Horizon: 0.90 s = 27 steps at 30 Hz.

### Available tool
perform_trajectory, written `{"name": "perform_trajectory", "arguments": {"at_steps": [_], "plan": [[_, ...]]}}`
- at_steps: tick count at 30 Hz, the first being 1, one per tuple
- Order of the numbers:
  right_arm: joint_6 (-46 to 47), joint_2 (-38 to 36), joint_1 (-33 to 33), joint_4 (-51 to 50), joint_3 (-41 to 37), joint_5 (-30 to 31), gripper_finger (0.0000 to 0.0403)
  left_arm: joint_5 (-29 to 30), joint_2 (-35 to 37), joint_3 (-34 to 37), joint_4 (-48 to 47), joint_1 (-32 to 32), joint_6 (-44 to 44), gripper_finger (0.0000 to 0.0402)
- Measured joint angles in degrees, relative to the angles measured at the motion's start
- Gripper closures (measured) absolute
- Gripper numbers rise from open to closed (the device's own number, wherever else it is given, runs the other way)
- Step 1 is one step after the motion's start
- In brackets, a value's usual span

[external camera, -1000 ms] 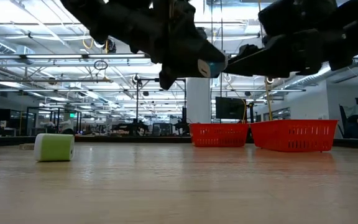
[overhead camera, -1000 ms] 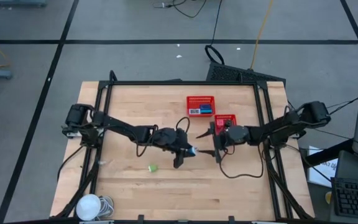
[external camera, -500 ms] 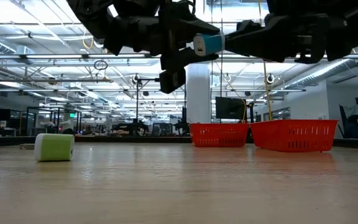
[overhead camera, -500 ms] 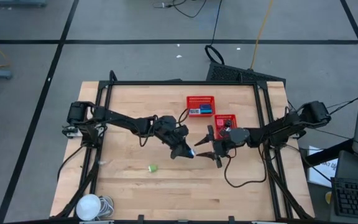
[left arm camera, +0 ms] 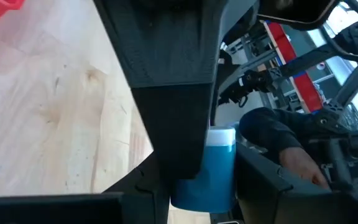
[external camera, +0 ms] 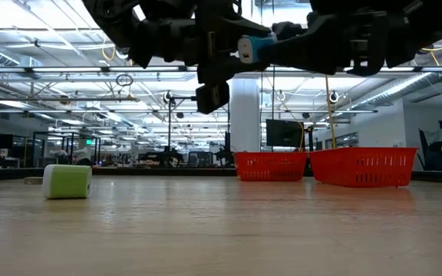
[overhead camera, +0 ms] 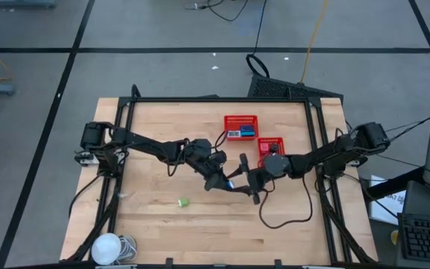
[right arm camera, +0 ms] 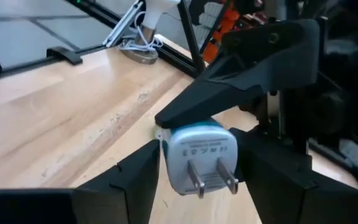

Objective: Pick & Place Office items
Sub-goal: Put the blue charger adapter into the bottom red bin

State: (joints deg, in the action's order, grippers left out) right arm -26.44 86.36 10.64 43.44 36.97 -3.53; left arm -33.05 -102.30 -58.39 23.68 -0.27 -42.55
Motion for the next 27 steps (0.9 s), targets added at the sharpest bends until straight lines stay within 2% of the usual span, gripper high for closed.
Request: {"name": "perform_trajectory", "arguments": {"at_steps": [12, 15, 17, 19, 24, 27], "plan": [[-2.6, -0.8, 0.3, 0.0, 0.0, -2.5, 0.0273, -1.1, 0.0, 0.0, -1.6, 0.3, 0.8, 0.0266], [-1.5, -0.8, 0.3, -0.5, 0.0, -2.5, 0.0274, 0.5, 0.0, 0.0, -1.7, 0.5, 1.8, 0.0265], [-1.3, -0.9, 0.2, -1.6, 0.0, -2.3, 0.0274, 0.4, 0.0, 0.0, -1.5, 1.2, 3.7, 0.0248], [-0.7, -1.2, 0.1, -4.0, 0.0, -2.0, 0.0274, -0.8, 0.0, 0.1, -0.5, 2.6, 4.9, 0.0215], [0.4, -3.9, -0.7, -11.4, -0.1, -1.1, 0.0274, -7.9, 2.2, 0.0, 0.4, 7.7, -0.9, 0.0140], [1.7, -6.5, -1.7, -15.0, 0.0, -0.4, 0.0274, -8.4, 3.7, 0.0, 0.0, 9.4, 2.6, 0.0113]]}}
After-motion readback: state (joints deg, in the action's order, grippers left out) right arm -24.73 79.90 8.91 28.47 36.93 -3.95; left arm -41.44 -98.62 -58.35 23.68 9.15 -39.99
